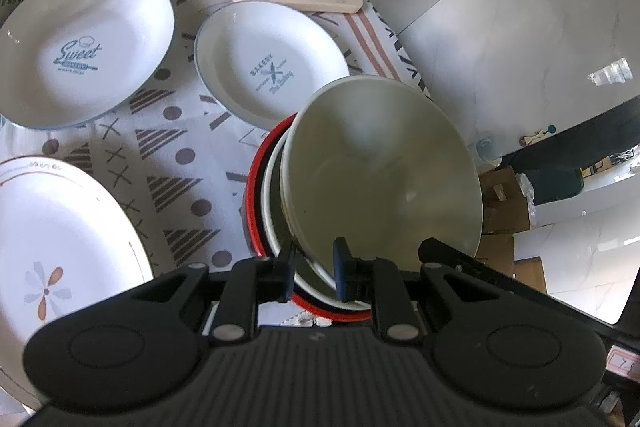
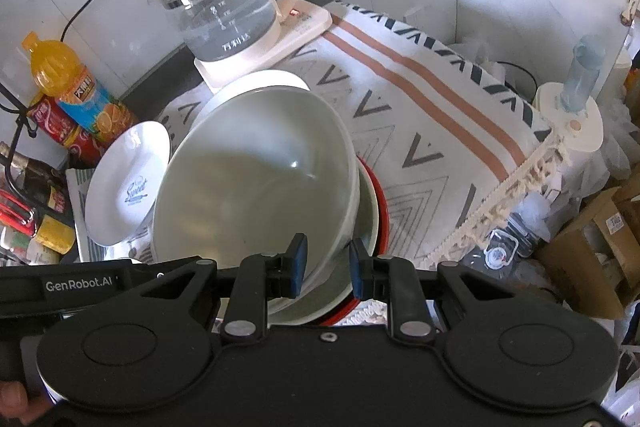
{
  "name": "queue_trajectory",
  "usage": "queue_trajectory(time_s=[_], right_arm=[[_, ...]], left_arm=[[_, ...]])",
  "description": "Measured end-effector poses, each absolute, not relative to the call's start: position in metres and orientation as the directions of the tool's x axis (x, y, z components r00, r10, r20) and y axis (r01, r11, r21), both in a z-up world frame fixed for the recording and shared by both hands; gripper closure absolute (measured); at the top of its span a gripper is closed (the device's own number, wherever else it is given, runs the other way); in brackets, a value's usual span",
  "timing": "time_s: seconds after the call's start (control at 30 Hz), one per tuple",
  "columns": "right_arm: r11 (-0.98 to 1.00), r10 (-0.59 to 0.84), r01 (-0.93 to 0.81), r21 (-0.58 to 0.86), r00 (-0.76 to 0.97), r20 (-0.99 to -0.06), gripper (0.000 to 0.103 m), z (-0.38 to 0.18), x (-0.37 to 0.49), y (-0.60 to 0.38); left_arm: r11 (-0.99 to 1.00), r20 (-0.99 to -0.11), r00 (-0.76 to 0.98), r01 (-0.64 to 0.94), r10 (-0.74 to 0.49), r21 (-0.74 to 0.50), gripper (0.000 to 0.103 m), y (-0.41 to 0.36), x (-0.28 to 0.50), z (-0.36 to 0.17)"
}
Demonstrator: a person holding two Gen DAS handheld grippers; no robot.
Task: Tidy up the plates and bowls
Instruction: 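Lower the yellow-lined bowl onto the stack and open both grippers, then move both grippers toward the white plate printed 'Sweet'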
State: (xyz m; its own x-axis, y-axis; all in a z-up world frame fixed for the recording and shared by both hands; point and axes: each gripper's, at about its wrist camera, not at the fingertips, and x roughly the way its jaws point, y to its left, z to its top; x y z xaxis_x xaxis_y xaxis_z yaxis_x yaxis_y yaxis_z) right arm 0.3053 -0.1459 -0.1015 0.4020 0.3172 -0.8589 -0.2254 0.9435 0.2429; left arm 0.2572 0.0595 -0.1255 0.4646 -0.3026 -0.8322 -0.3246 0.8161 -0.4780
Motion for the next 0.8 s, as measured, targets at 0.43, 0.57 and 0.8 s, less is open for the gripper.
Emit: queue_trajectory(time_s=[0.43,0.57,0.8], right_arm=[[0.952,0.296,-0.194,0.238,0.372,-0.880,0.076,-0.112,0.309,-0.146],[0.950,0.302,-0.196,0.243,0.382,-0.874,0.074,-0.106,0.307,-0.147],[0.939,0.330,-0.236,0.248,0.431,-0.840,0.054,-0.078,0.304,-0.147]], left_arm=[[0.822,-0.837,0.459,-0.322,-0.298,-0.469,0.083,0.060,0.257,-0.127],[0.829,-0.833,0.473,-0.315,-0.286,-0.463,0.077,0.063,0.256,-0.119],[0.835,-0.830,0.502,-0.329,-0.241,-0.441,0.050,0.078,0.249,-0.105]])
